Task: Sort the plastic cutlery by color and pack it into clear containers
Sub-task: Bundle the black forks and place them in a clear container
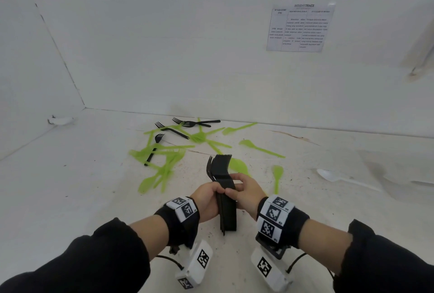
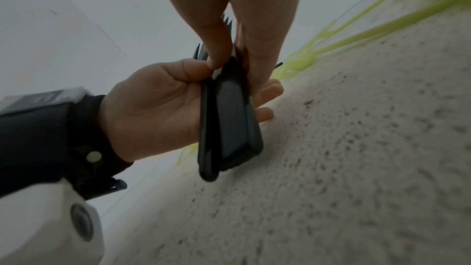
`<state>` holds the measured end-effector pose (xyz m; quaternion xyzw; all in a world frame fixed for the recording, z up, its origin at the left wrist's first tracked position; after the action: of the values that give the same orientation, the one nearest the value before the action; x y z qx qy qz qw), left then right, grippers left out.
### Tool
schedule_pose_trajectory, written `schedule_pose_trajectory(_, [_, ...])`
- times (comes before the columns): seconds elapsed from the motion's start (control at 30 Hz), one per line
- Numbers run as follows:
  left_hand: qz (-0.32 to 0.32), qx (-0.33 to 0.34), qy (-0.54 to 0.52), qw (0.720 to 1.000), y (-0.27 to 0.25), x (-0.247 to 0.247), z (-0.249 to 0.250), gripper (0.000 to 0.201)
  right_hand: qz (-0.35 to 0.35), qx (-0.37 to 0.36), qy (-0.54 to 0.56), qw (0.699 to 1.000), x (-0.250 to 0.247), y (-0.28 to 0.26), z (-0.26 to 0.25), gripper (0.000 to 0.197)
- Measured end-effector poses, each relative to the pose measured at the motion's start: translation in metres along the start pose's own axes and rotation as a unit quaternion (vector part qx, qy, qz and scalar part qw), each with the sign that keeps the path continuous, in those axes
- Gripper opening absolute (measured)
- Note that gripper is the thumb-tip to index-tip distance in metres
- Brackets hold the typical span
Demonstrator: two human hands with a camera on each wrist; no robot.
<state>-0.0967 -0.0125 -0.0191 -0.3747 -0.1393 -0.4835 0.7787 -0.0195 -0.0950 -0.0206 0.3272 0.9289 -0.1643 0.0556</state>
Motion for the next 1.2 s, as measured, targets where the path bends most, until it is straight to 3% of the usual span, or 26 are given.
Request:
schedule_pose_trajectory(0.37, [0.016, 0.001, -0.009, 1.000, -0.006, -0.004, 0.009, 0.044, -0.004, 0.006, -0.006, 1.000, 0.003, 0.007, -0.008, 0.040])
schedule_pose_trajectory(0.6, [0.039, 0.012, -0.013, 0.999, -0.005, -0.010, 0.029, 0.035, -0.057, -0.015, -0.025, 0.998, 0.018, 0.017, -0.023, 0.047])
schedule_pose_trajectory(0.73, [0.081, 0.030, -0.018, 0.996, -0.003, -0.016, 0.037, 0.031, -0.003, -0.032, -0.111, 0.993, 0.034, 0.030, -0.034, 0.043])
schedule_pose_trajectory(0.83, [0.126, 0.087, -0.023, 0.988, 0.002, -0.025, 0.043, 0.028, -0.015, -0.059, -0.158, 0.986, 0.050, 0.034, -0.048, 0.035])
schedule_pose_trajectory(1.0, [0.114, 0.100, -0.034, 0.988, 0.001, -0.041, 0.055, 0.029, -0.044, -0.021, -0.300, 0.953, 0.060, 0.048, -0.058, 0.059])
schedule_pose_trajectory(1.1, [0.123, 0.112, -0.024, 0.986, 0.003, -0.051, 0.059, 0.022, -0.084, -0.020, -0.339, 0.937, 0.055, 0.063, -0.068, 0.051])
schedule_pose_trajectory(1.2, [0.144, 0.109, -0.032, 0.983, 0.006, -0.060, 0.063, 0.015, -0.071, -0.046, -0.397, 0.914, 0.042, 0.095, -0.085, 0.042])
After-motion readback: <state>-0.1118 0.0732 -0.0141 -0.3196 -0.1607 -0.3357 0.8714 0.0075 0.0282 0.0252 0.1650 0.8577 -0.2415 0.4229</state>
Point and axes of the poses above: each hand's wrist, its own y-axis towards the middle knuckle, its own x-axis out of the palm, z = x × y, the point moved 1 cm from there along y, towards the middle knuckle, and after that the axes turned 4 degrees about -y, right-handed, at the moved point
